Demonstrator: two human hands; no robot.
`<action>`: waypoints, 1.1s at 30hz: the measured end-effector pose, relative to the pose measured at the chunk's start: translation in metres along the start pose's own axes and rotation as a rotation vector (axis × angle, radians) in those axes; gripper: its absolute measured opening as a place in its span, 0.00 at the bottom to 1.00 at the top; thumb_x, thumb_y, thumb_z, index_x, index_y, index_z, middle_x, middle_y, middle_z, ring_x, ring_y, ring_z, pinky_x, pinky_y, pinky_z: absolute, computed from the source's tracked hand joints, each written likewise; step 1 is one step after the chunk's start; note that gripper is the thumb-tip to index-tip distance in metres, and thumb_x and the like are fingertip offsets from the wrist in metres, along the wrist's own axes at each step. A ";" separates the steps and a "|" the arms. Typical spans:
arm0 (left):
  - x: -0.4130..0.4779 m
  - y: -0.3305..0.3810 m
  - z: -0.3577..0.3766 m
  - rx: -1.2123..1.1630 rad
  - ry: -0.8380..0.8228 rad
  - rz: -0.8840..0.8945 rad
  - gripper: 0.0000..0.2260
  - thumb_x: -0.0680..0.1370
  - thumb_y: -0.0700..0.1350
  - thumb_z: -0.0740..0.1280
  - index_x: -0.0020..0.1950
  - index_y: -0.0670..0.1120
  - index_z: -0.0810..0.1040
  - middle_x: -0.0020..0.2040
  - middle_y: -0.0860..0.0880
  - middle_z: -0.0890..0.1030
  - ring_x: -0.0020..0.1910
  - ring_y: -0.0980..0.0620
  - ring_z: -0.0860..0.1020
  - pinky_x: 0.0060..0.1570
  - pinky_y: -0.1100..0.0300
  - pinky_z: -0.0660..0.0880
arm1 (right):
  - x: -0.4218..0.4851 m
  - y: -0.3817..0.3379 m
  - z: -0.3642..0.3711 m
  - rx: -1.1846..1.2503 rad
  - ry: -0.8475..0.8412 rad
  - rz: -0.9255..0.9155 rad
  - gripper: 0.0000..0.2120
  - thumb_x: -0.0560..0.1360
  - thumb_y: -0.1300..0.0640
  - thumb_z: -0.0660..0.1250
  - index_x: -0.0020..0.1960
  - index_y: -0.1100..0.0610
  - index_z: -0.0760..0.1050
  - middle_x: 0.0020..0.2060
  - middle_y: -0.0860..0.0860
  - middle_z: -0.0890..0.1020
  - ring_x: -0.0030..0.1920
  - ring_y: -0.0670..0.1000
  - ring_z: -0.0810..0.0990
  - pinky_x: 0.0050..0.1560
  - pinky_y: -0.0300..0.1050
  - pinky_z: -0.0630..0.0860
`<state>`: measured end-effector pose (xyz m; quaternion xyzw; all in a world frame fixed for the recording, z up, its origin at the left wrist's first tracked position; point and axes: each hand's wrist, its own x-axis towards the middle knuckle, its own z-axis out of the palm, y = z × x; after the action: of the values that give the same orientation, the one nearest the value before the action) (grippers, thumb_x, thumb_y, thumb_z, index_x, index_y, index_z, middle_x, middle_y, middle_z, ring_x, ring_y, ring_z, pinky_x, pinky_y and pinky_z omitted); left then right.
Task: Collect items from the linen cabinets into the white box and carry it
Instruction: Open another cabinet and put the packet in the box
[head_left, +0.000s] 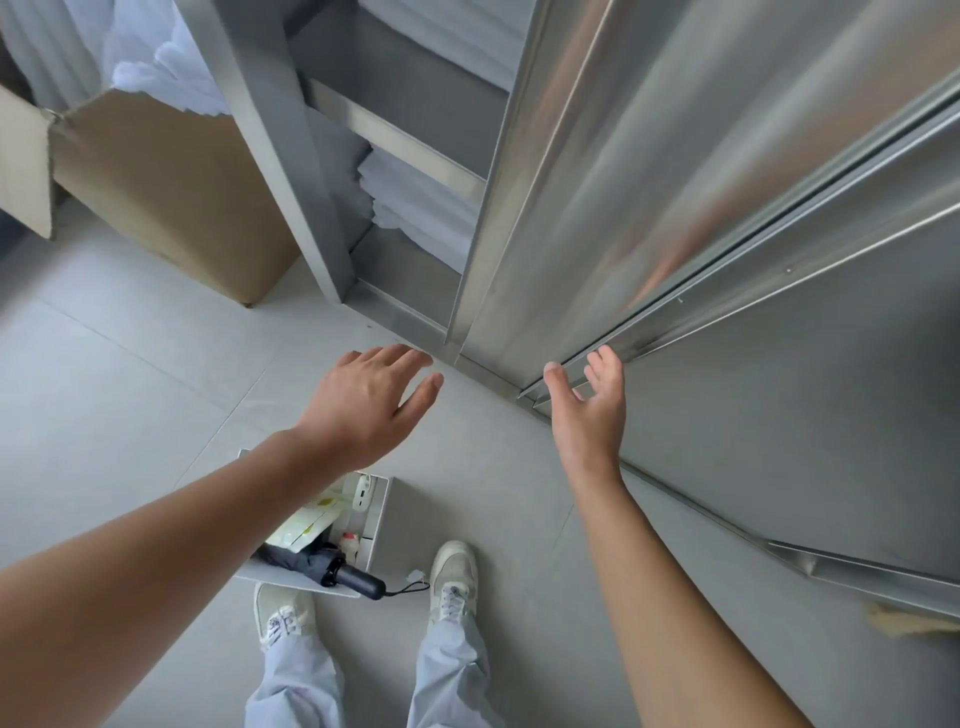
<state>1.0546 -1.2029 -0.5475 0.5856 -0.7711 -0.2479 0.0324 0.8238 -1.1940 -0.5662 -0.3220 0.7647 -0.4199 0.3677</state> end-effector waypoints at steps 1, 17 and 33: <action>0.000 -0.004 -0.002 -0.001 0.009 -0.011 0.26 0.81 0.61 0.48 0.64 0.47 0.76 0.61 0.50 0.80 0.59 0.47 0.78 0.58 0.52 0.71 | 0.001 -0.003 0.004 -0.007 -0.011 -0.004 0.30 0.77 0.56 0.72 0.76 0.56 0.65 0.74 0.53 0.72 0.74 0.45 0.69 0.71 0.53 0.72; -0.030 -0.070 -0.025 -0.023 0.088 -0.155 0.24 0.81 0.59 0.50 0.63 0.46 0.77 0.61 0.49 0.80 0.59 0.46 0.78 0.56 0.52 0.70 | -0.001 -0.048 0.101 -0.137 -0.268 -0.061 0.35 0.77 0.49 0.72 0.79 0.52 0.61 0.77 0.49 0.68 0.75 0.47 0.67 0.75 0.48 0.65; -0.009 -0.111 -0.067 -0.016 0.150 -0.193 0.25 0.81 0.61 0.48 0.62 0.48 0.76 0.60 0.50 0.80 0.58 0.46 0.78 0.56 0.52 0.70 | 0.003 -0.083 0.173 -0.206 -0.440 -0.126 0.36 0.76 0.50 0.71 0.80 0.53 0.60 0.78 0.48 0.67 0.77 0.46 0.66 0.76 0.50 0.64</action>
<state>1.1787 -1.2391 -0.5340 0.6738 -0.7044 -0.2116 0.0707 0.9815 -1.3031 -0.5591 -0.4884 0.6835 -0.2816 0.4638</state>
